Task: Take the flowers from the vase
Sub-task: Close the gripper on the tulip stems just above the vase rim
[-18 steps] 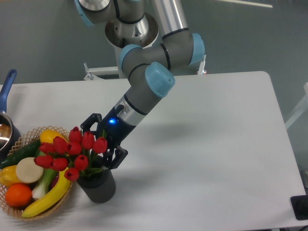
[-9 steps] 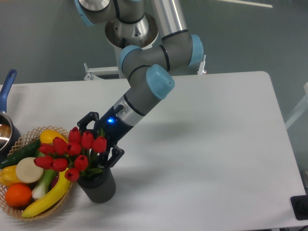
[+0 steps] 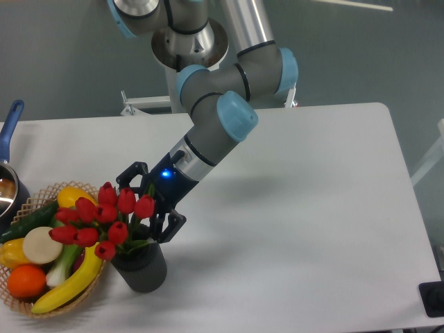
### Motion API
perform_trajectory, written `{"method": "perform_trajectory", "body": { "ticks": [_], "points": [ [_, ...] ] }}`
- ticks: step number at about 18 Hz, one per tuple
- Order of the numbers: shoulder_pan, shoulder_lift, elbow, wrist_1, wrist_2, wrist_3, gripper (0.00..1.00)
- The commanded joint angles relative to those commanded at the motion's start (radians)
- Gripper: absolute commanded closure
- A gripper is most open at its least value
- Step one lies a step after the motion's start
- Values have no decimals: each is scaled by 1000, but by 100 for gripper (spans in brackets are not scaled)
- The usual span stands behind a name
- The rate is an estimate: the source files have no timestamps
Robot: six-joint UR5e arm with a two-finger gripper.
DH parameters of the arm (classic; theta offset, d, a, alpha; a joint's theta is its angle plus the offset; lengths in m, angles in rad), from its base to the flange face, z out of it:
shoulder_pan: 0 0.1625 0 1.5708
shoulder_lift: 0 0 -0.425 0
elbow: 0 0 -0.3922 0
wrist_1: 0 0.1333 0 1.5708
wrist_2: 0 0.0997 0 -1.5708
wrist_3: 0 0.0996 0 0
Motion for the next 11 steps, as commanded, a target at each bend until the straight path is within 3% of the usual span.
{"method": "perform_trajectory", "body": {
  "ticks": [11],
  "points": [
    [-6, -32, 26, 0, 0, 9, 0]
  ]
}}
